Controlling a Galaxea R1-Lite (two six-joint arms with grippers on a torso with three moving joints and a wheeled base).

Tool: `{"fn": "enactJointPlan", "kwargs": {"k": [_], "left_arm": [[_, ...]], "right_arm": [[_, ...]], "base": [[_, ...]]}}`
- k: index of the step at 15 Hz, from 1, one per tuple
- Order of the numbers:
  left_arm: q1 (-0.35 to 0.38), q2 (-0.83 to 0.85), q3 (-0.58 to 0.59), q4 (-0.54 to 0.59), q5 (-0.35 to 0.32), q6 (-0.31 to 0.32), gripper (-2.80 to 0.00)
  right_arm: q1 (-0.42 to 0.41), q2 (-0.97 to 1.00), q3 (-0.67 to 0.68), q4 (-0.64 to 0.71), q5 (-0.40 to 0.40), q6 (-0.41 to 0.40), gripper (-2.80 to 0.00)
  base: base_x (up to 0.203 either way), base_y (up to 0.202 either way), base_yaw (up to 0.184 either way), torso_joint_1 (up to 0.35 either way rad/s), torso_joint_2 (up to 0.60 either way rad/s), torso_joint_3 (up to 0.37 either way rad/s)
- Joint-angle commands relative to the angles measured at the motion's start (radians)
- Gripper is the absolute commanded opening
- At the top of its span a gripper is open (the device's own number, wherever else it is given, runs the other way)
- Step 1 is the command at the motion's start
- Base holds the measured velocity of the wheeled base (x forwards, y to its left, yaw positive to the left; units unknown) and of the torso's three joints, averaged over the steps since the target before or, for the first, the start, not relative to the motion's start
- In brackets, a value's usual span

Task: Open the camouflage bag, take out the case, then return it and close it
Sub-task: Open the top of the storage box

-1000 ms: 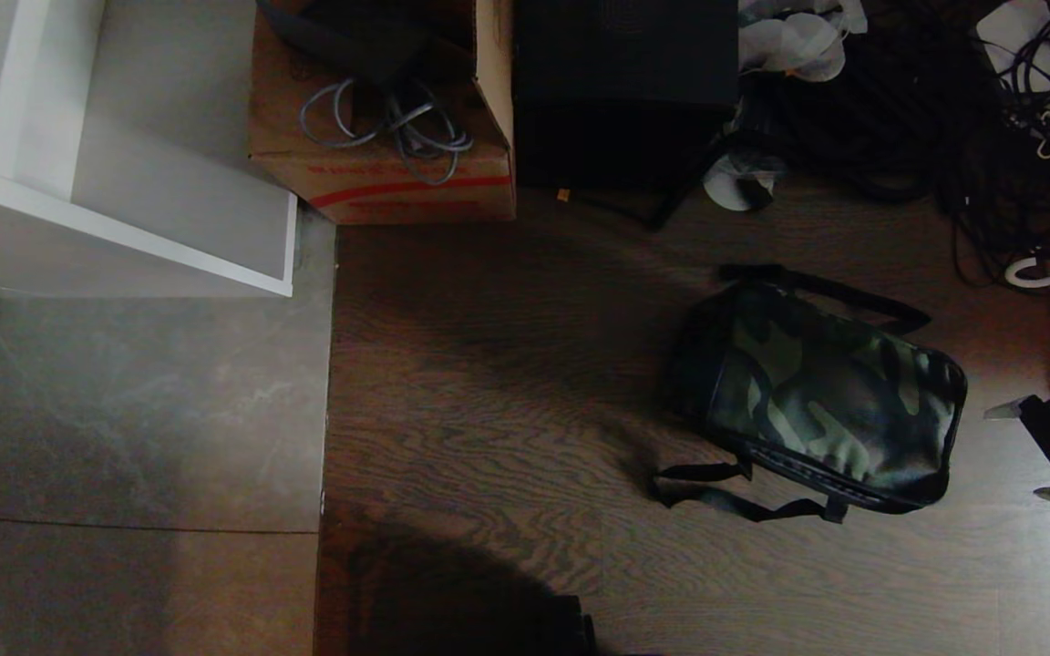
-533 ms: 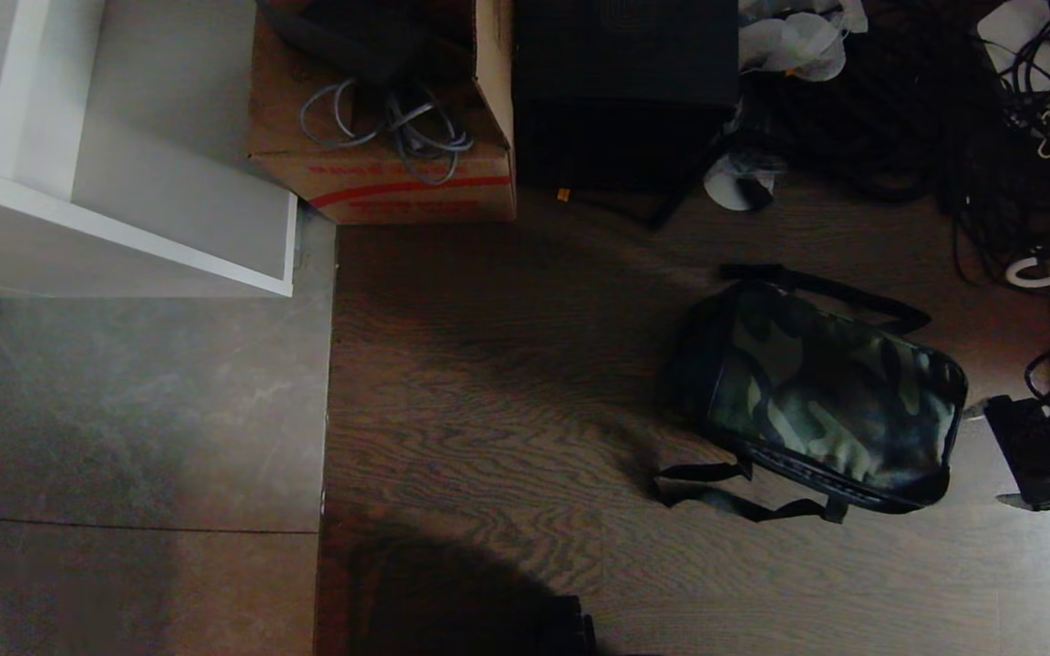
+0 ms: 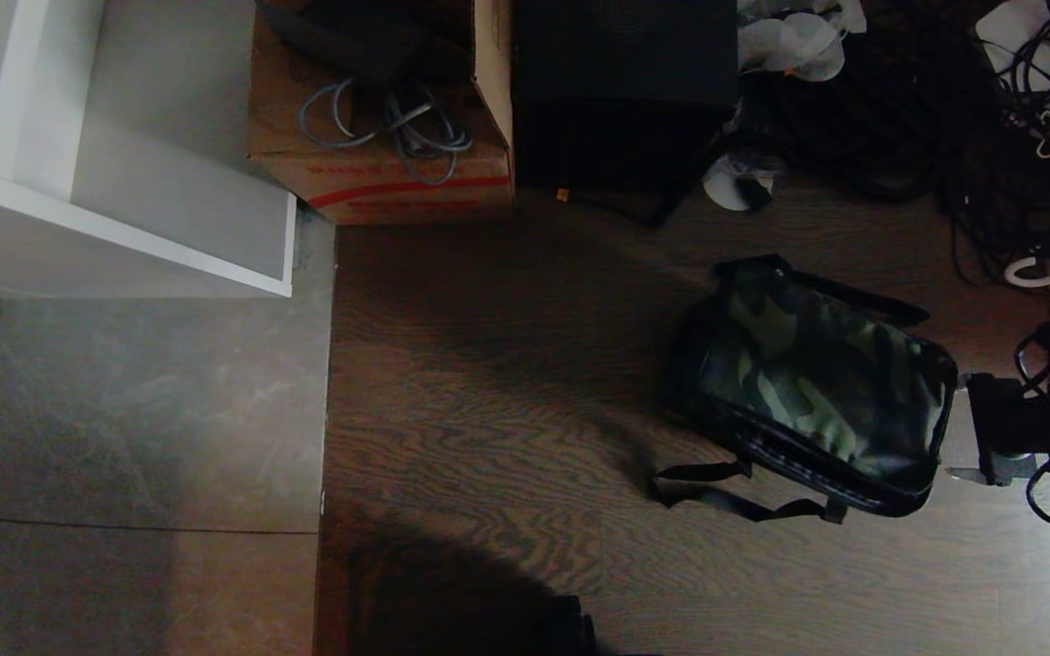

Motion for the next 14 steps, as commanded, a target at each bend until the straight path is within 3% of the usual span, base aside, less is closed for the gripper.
{"fn": "enactJointPlan", "kwargs": {"k": [1, 6, 7, 8, 11, 14], "left_arm": [[0.000, 0.002, 0.000, 0.000, 0.000, 0.000, -2.80], [0.000, 0.000, 0.000, 0.000, 0.000, 0.000, -2.80], [0.000, 0.002, 0.000, 0.000, 0.000, 0.000, -2.80], [0.000, 0.002, 0.000, 0.000, 0.000, 0.000, -2.80], [0.000, 0.002, 0.000, 0.000, 0.000, 0.000, -2.80], [0.000, 0.002, 0.000, 0.000, 0.000, 0.000, -2.80]], "right_arm": [[-0.020, -0.008, 0.002, -0.005, 0.020, -0.044, 0.00], [-0.198, -0.018, 0.005, -0.066, 0.169, -0.298, 0.00], [-0.204, -0.017, 0.005, -0.073, 0.177, -0.310, 0.00], [-0.224, -0.011, 0.005, -0.076, 0.183, -0.389, 0.00], [-0.275, 0.029, 0.020, -0.085, 0.190, -0.731, 0.00], [-0.315, 0.074, 0.057, -0.079, 0.193, -1.163, 0.00]], "base": [[0.000, 0.000, 0.000, 0.000, 0.00, 0.000], [0.000, 0.000, 0.000, 0.000, 0.00, 0.000], [0.000, 0.000, 0.000, 0.000, 0.00, 0.000], [0.000, 0.000, 0.000, 0.000, 0.00, 0.000], [0.000, 0.000, 0.000, 0.000, 0.00, 0.000], [0.000, 0.000, 0.000, 0.000, 0.00, 0.000]]}}
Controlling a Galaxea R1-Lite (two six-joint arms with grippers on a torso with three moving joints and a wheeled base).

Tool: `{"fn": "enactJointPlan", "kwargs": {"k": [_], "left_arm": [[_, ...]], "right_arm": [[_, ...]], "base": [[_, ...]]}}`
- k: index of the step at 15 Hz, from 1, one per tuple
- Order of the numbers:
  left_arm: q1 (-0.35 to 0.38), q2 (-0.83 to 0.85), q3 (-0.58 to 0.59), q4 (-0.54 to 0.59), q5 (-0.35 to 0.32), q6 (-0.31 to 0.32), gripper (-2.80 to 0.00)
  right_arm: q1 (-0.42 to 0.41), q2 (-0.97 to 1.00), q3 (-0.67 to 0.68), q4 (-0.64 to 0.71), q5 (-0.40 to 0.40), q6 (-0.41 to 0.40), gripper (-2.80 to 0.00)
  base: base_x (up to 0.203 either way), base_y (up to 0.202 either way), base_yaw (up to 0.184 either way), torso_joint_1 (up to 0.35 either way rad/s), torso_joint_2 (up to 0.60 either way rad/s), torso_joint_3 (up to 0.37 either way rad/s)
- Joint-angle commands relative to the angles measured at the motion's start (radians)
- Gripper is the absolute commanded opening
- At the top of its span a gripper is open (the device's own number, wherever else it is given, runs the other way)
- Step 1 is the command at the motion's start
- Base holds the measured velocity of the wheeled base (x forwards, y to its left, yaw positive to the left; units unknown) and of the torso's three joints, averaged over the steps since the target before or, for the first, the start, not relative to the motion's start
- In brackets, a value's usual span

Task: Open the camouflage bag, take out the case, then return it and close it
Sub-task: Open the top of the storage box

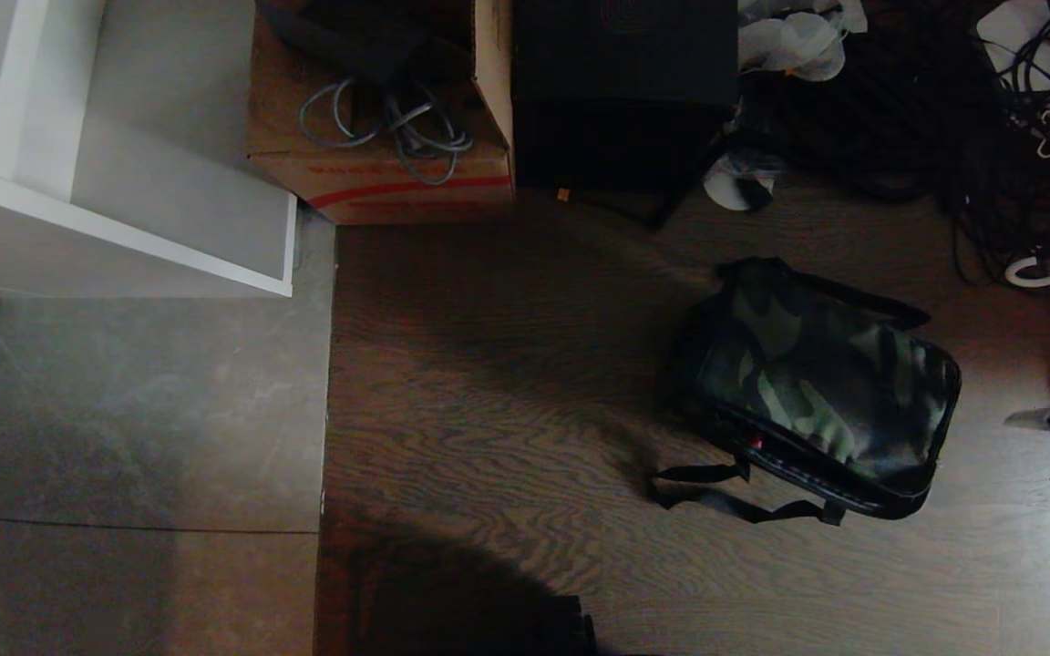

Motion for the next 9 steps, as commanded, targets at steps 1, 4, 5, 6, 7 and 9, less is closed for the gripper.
{"fn": "enactJointPlan", "kwargs": {"k": [1, 4, 5, 6, 7, 9], "left_arm": [[0.000, 0.002, 0.000, 0.000, 0.000, 0.000, -2.80], [0.000, 0.002, 0.000, 0.000, 0.000, 0.000, -2.80], [0.000, 0.002, 0.000, 0.000, 0.000, 0.000, -2.80], [0.000, 0.000, 0.000, 0.000, 0.000, 0.000, -2.80], [0.000, 0.002, 0.000, 0.000, 0.000, 0.000, -2.80], [0.000, 0.000, 0.000, 0.000, 0.000, 0.000, -2.80]], "right_arm": [[-0.035, 0.049, 0.026, 0.003, 0.004, -0.290, 0.00], [-0.065, 0.079, 0.040, 0.025, 0.077, -0.594, 0.00], [-0.079, 0.092, 0.044, 0.038, 0.112, -0.702, 0.00], [-0.097, 0.108, 0.046, 0.070, 0.209, -0.853, 0.00], [-0.118, 0.124, 0.048, 0.103, 0.367, -1.000, 0.00], [-0.146, 0.173, 0.046, 0.167, 0.555, -1.184, 0.00]], "base": [[0.000, 0.000, 0.000, 0.000, 0.00, 0.000], [0.000, 0.000, 0.000, 0.000, 0.00, 0.000], [0.000, 0.000, 0.000, 0.000, 0.00, 0.000], [0.000, 0.000, 0.000, 0.000, 0.00, 0.000], [0.000, 0.000, 0.000, 0.000, 0.00, 0.000], [0.000, 0.000, 0.000, 0.000, 0.00, 0.000]]}}
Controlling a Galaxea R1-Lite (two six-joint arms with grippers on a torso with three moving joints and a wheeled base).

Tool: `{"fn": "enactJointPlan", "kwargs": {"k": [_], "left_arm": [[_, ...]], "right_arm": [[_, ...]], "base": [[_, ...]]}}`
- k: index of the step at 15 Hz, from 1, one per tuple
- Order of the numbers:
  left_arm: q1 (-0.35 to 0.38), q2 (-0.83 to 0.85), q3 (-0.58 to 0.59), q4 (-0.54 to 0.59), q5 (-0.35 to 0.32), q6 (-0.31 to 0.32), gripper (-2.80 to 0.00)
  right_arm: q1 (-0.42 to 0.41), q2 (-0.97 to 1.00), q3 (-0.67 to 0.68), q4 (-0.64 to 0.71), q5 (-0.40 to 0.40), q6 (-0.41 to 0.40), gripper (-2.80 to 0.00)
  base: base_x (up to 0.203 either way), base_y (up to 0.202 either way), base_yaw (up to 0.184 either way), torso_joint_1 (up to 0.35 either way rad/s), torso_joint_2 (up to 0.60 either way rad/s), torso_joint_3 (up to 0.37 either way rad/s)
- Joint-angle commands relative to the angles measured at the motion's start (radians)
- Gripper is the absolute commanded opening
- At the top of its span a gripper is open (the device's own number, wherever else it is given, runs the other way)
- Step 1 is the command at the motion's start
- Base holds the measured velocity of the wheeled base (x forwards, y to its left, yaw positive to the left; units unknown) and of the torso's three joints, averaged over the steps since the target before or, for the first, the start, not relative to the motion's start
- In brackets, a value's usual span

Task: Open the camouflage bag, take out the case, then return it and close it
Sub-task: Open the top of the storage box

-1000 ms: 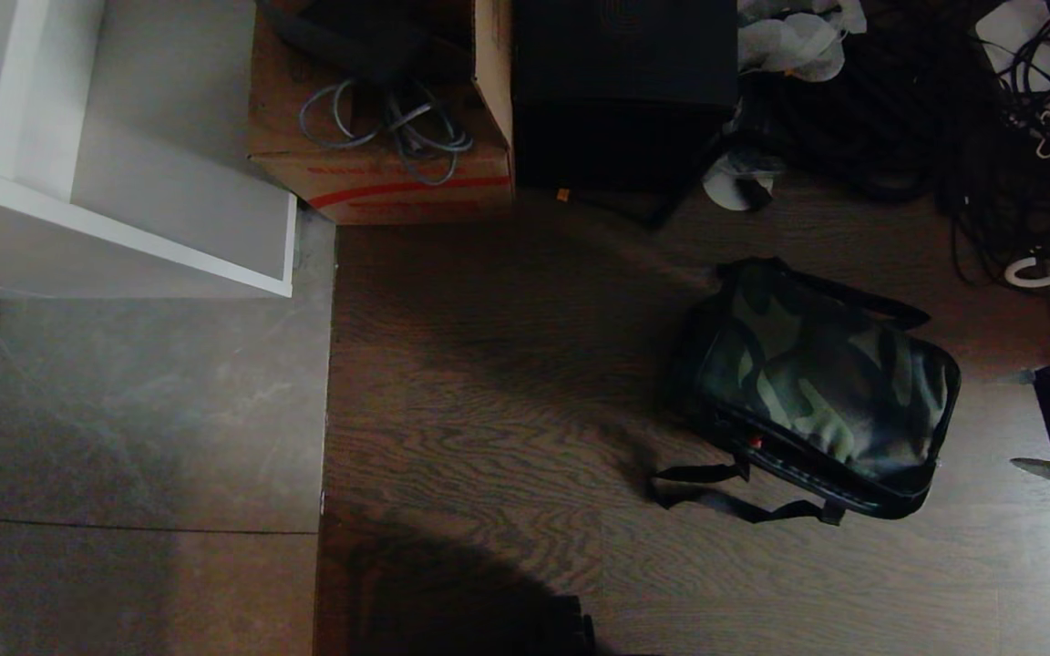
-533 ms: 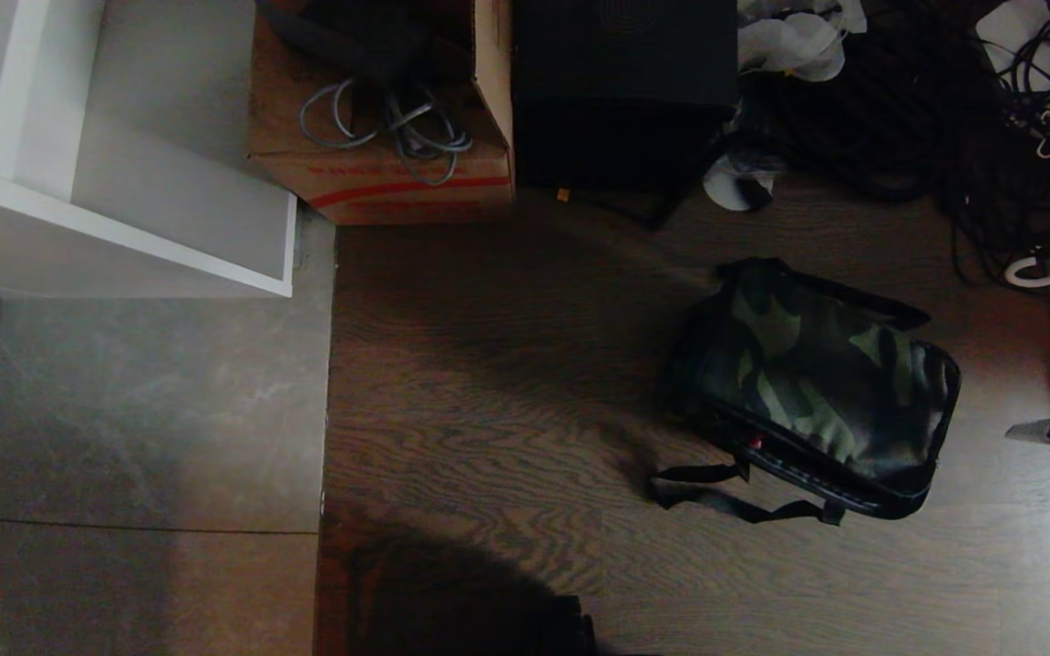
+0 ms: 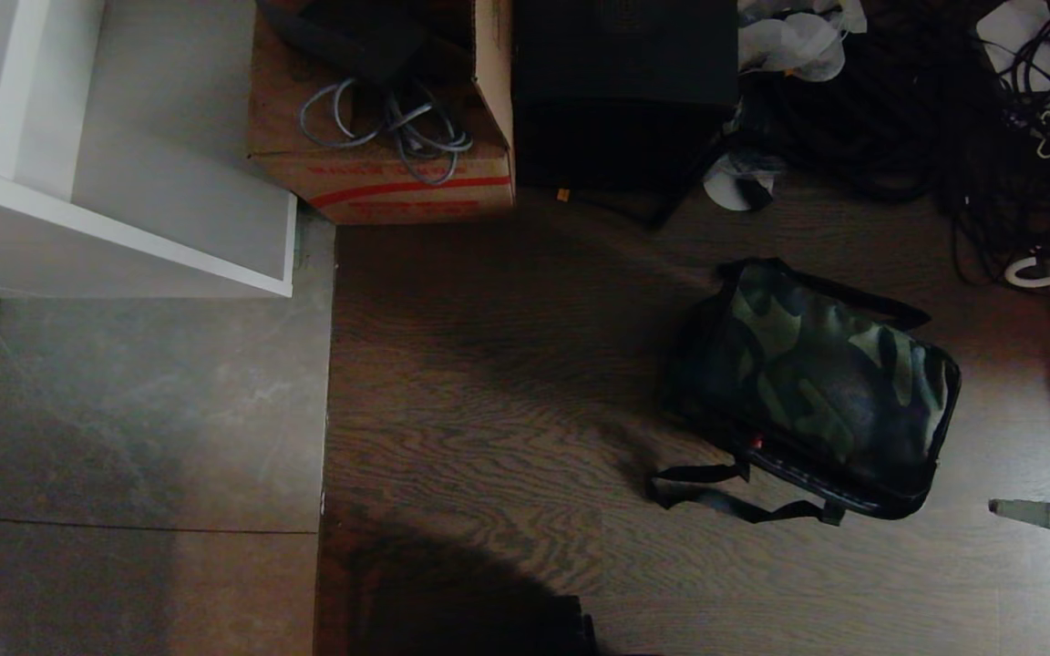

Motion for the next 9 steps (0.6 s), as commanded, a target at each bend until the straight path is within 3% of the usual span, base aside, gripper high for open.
{"fn": "enactJointPlan", "kwargs": {"k": [1, 3, 5, 7, 8, 9], "left_arm": [[0.000, 0.002, 0.000, 0.000, 0.000, 0.000, -2.80], [0.000, 0.002, 0.000, 0.000, 0.000, 0.000, -2.80], [0.000, 0.000, 0.000, 0.000, 0.000, 0.000, -2.80], [0.000, 0.001, 0.000, 0.000, 0.000, 0.000, -2.80], [0.000, 0.000, 0.000, 0.000, 0.000, 0.000, -2.80], [0.000, 0.002, 0.000, 0.000, 0.000, 0.000, -2.80]], "right_arm": [[-0.026, 0.101, -0.004, 0.053, 0.209, -0.259, 0.00], [-0.043, 0.131, -0.007, 0.082, 0.245, -0.365, 0.00], [-0.045, 0.151, -0.012, 0.087, 0.252, -0.389, 0.00], [-0.043, 0.146, -0.023, 0.100, 0.244, -0.359, 0.00], [-0.043, 0.137, -0.038, 0.129, 0.237, -0.298, 0.00], [-0.041, 0.123, -0.062, 0.167, 0.211, -0.184, 0.00]], "base": [[0.000, 0.000, 0.000, 0.000, 0.00, 0.000], [0.000, 0.000, 0.000, 0.000, 0.00, 0.000], [0.000, 0.000, 0.000, 0.000, 0.00, 0.000], [0.000, 0.000, 0.000, 0.000, 0.00, 0.000], [0.000, 0.000, 0.000, 0.000, 0.00, 0.000], [0.000, 0.000, 0.000, 0.000, 0.00, 0.000]]}}
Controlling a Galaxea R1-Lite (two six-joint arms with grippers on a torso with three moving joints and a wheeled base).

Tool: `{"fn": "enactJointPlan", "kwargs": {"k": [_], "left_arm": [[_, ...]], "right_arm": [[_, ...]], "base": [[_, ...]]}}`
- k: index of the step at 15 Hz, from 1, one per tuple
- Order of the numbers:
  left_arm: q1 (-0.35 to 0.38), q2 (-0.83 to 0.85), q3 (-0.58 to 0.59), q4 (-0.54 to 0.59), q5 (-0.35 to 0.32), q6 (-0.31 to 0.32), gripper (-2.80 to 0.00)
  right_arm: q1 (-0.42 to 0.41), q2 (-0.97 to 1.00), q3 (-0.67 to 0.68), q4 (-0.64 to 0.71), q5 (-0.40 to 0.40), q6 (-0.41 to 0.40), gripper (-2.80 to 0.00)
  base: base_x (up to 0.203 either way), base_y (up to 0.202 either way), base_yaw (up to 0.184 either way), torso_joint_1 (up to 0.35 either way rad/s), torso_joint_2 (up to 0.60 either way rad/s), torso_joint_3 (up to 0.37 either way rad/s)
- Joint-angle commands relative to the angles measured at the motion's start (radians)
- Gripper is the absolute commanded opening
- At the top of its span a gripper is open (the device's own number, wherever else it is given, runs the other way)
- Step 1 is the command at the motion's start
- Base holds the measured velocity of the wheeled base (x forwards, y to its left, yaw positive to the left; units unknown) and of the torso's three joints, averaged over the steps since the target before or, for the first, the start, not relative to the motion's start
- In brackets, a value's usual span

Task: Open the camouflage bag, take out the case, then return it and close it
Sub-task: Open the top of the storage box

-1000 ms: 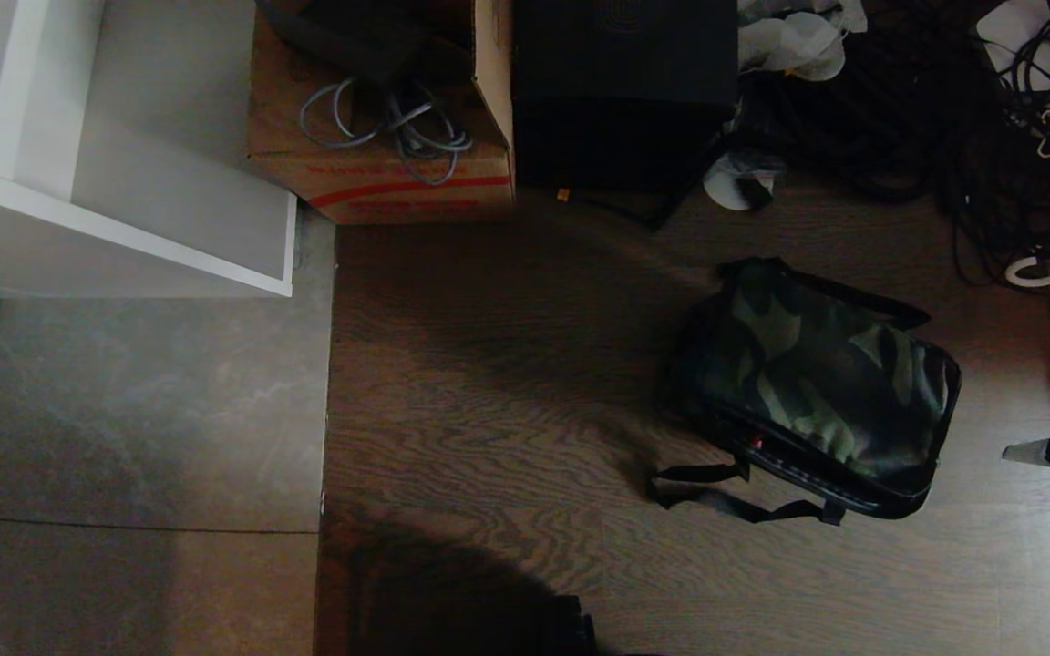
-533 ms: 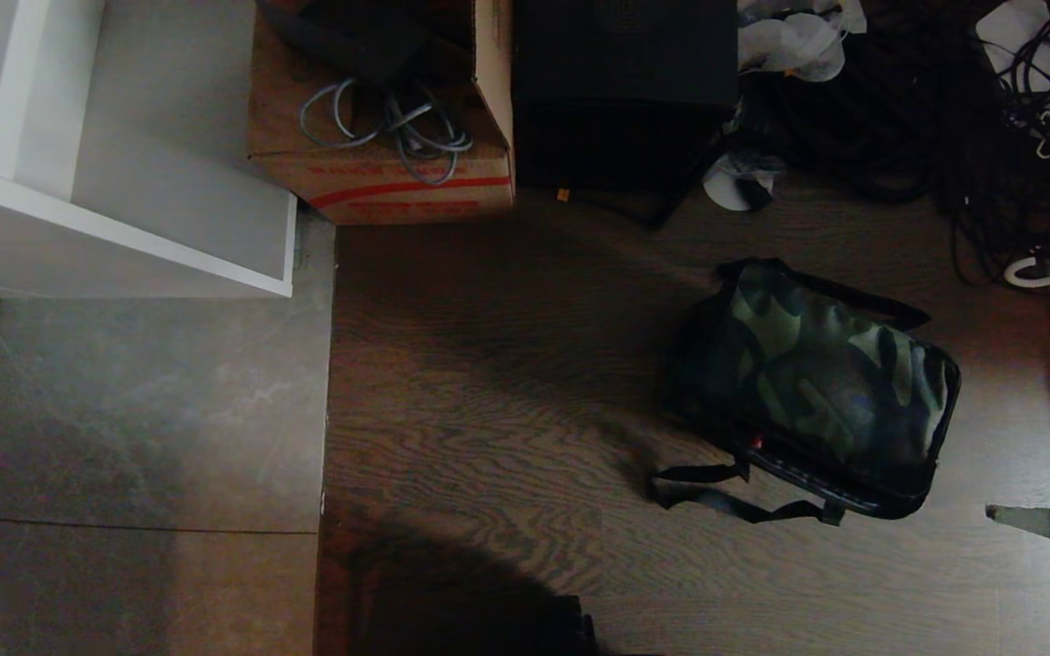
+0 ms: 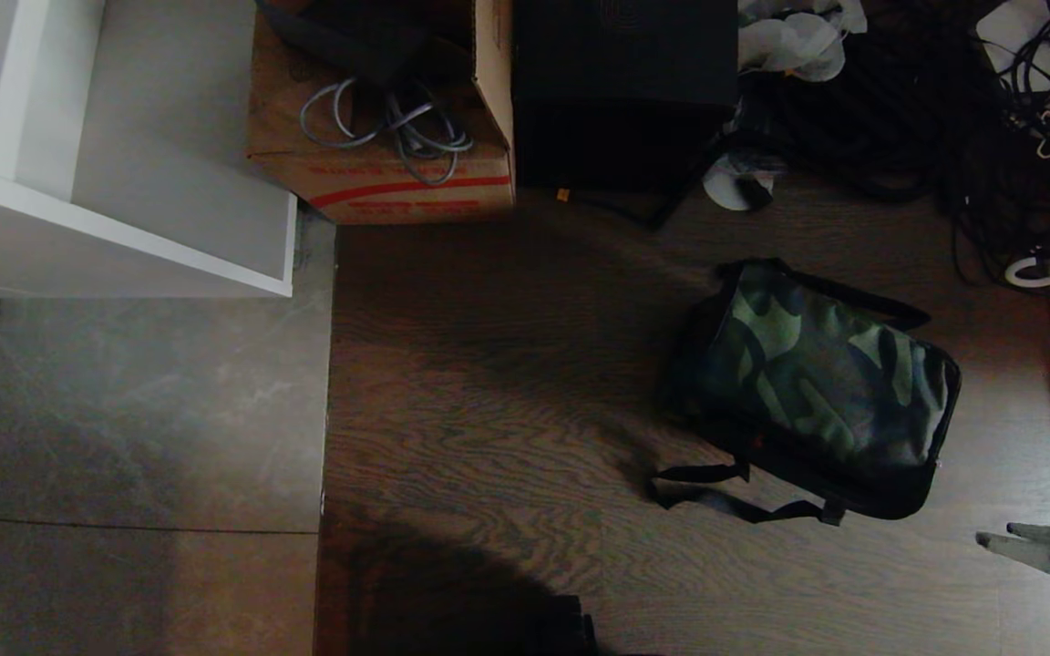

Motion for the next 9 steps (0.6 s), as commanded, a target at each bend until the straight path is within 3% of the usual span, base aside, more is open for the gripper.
{"fn": "enactJointPlan", "kwargs": {"k": [1, 3, 5, 7, 9], "left_arm": [[0.000, 0.002, 0.000, 0.000, 0.000, 0.000, -2.80], [0.000, 0.002, 0.000, 0.000, 0.000, 0.000, -2.80], [0.000, 0.002, 0.000, 0.000, 0.000, 0.000, -2.80], [0.000, 0.002, 0.000, 0.000, 0.000, 0.000, -2.80], [0.000, 0.002, 0.000, 0.000, 0.000, 0.000, -2.80]], "right_arm": [[0.007, -0.022, -0.060, 0.071, -0.074, 0.252, 0.00], [0.033, -0.050, -0.105, 0.115, -0.183, 0.532, 0.00], [0.074, -0.081, -0.126, 0.126, -0.217, 0.780, 0.00], [0.116, -0.116, -0.128, 0.127, -0.228, 0.866, 0.00], [0.122, -0.119, -0.120, 0.119, -0.246, 0.883, 0.00]], "base": [[0.000, 0.000, 0.000, 0.000, 0.00, 0.000], [0.000, 0.000, 0.000, 0.000, 0.00, 0.000], [0.000, 0.000, 0.000, 0.000, 0.00, 0.000], [0.000, 0.000, 0.000, 0.000, 0.00, 0.000], [0.000, 0.000, 0.000, 0.000, 0.00, 0.000]]}}
